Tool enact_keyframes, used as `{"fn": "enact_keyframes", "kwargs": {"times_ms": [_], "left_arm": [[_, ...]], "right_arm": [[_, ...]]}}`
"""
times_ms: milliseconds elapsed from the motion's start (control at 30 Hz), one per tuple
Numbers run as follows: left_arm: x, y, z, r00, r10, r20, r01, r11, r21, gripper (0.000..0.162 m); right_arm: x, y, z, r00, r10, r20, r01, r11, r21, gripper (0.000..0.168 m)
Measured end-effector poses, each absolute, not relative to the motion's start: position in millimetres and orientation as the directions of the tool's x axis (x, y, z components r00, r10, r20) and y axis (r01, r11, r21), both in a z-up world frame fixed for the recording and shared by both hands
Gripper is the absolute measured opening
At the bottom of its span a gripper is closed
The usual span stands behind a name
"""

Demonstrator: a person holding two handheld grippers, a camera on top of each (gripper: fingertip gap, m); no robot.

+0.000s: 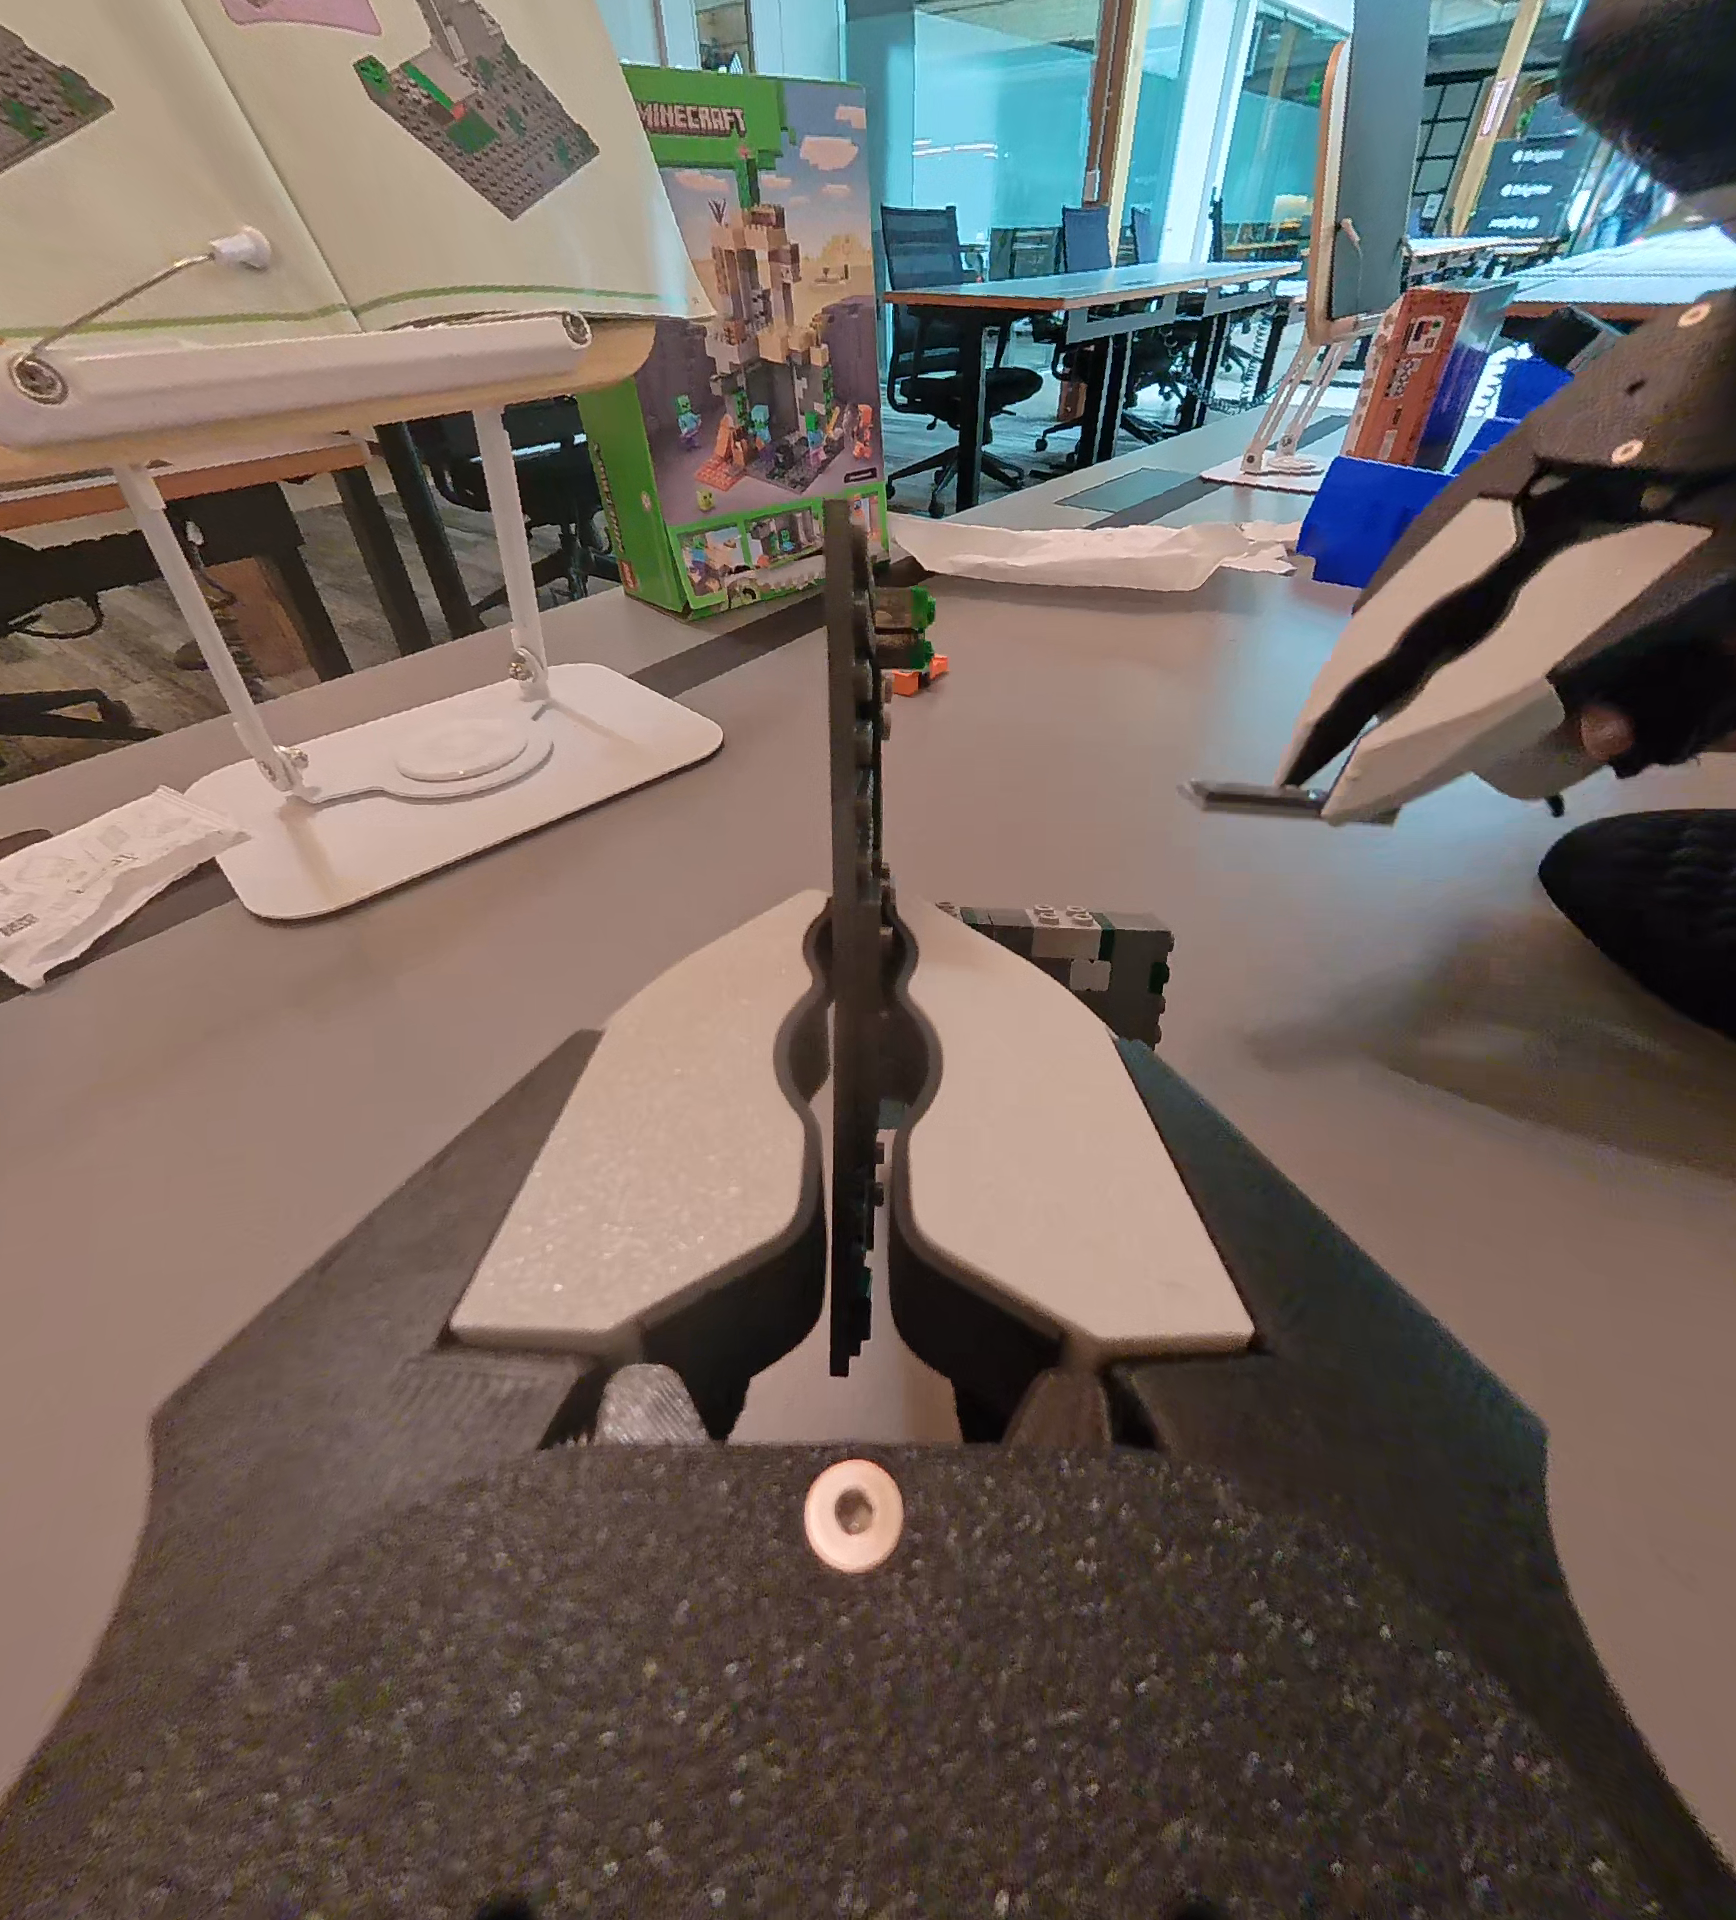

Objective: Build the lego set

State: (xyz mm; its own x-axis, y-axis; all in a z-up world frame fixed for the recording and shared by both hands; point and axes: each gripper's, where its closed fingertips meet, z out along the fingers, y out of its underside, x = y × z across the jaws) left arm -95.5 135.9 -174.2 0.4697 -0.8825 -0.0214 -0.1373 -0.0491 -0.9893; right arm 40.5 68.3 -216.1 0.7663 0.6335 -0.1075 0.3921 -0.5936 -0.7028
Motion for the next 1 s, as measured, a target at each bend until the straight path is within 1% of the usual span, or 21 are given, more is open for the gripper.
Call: {"fn": "enact_keyframes", "kwargs": {"times_ms": [33,233,500,1000], "left_arm": [[-95.7,135.9,-173.9,0.471,-0.882,-0.022,-0.137,-0.048,-0.989,0.006],[-97.0,137.3,-172.8,0.479,-0.878,-0.024,-0.132,-0.045,-0.99,0.006],[-97.9,138.7,-172.6,0.488,-0.872,-0.031,-0.133,-0.04,-0.99,0.006],[-98.2,138.0,-170.2,0.491,-0.871,-0.04,-0.13,-0.028,-0.991,0.006]], "right_arm": [[40.0,70.7,-212.0,0.767,0.632,-0.113,0.382,-0.591,-0.711,0.015],[28.1,86.6,-188.3,0.749,0.646,-0.146,0.347,-0.571,-0.744,0.015],[2.7,105.6,-168.7,0.715,0.67,-0.202,0.338,-0.584,-0.738,0.015],[-19.6,115.9,-181.4,0.708,0.664,-0.239,0.35,-0.624,-0.699,0.015]]}}
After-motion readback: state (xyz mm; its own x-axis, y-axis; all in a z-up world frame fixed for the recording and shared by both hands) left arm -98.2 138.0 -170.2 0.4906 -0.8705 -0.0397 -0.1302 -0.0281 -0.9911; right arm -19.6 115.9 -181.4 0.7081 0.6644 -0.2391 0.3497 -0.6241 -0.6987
